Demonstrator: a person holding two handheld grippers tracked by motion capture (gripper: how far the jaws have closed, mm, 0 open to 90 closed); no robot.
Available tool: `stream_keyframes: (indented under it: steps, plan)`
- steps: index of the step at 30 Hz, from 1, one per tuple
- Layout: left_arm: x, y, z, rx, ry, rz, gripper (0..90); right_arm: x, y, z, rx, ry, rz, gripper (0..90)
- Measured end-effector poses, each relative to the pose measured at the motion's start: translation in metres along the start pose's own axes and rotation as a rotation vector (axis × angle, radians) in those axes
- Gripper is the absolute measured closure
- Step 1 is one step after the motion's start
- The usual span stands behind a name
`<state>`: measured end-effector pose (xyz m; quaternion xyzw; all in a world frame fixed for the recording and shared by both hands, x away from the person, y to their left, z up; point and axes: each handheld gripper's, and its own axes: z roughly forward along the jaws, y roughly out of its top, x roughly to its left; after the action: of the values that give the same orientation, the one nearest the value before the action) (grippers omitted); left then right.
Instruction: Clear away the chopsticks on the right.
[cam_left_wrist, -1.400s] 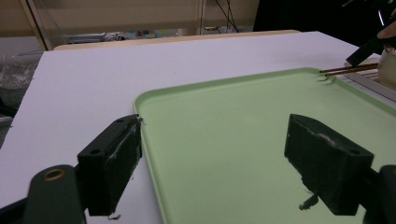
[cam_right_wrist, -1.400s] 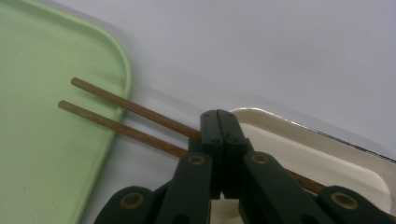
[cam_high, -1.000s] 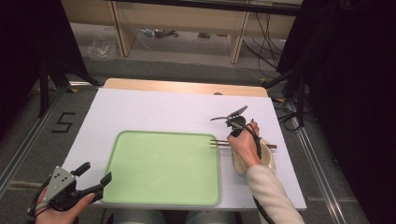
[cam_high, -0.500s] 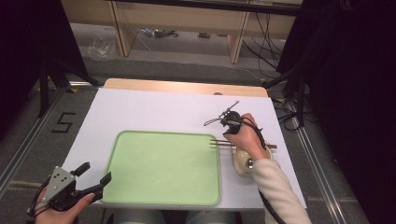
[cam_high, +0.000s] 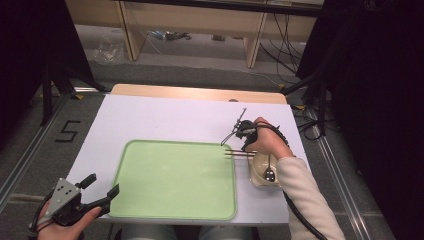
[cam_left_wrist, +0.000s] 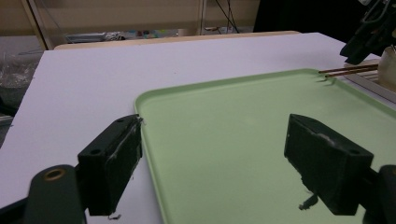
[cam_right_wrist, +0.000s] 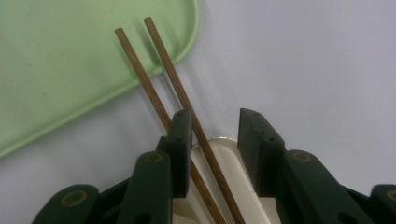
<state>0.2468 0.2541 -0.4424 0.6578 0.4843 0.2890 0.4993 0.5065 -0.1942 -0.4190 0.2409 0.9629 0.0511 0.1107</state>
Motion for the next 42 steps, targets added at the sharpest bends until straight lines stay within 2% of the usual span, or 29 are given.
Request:
stream_keyframes:
  steps: [3, 7, 10, 16, 22, 26, 29, 34, 38, 42]
  plan:
    - [0.000, 0.000, 0.000, -0.001, 0.000, -0.001, 18.9, 0.001, 0.000, 0.001, 0.005, 0.000, 0.023, 67.3]
    - [0.000, 0.000, 0.000, 0.000, 0.001, -0.003, 18.9, 0.001, 0.000, 0.004, 0.019, 0.020, 0.011, 67.8]
    - [0.000, 0.000, 0.000, 0.000, 0.001, -0.003, 18.9, 0.002, 0.001, 0.005, 0.012, 0.006, 0.010, 68.2]
    - [0.000, 0.000, 0.000, -0.005, -0.002, -0.005, 18.9, 0.003, 0.004, 0.008, 0.031, 0.020, 0.010, 68.6]
    - [0.000, 0.000, 0.000, 0.000, 0.001, -0.003, 19.0, 0.003, 0.006, 0.012, 0.019, 0.017, -0.007, 68.5]
    - [0.000, 0.000, 0.000, -0.001, 0.001, -0.004, 19.0, 0.004, 0.007, 0.012, 0.028, 0.014, -0.007, 68.5]
    - [0.000, 0.000, 0.000, -0.001, 0.001, -0.003, 19.0, 0.002, 0.008, 0.012, 0.036, 0.006, -0.024, 68.5]
    - [0.000, 0.000, 0.000, -0.001, 0.001, -0.003, 19.0, 0.004, 0.008, 0.014, 0.022, 0.033, -0.006, 68.5]
    - [0.000, 0.000, 0.000, -0.001, 0.001, -0.004, 19.1, 0.003, 0.009, 0.016, 0.035, 0.004, -0.023, 68.5]
    - [0.000, 0.000, 0.000, -0.001, 0.001, -0.004, 19.1, 0.004, 0.010, 0.018, 0.039, 0.009, -0.030, 68.7]
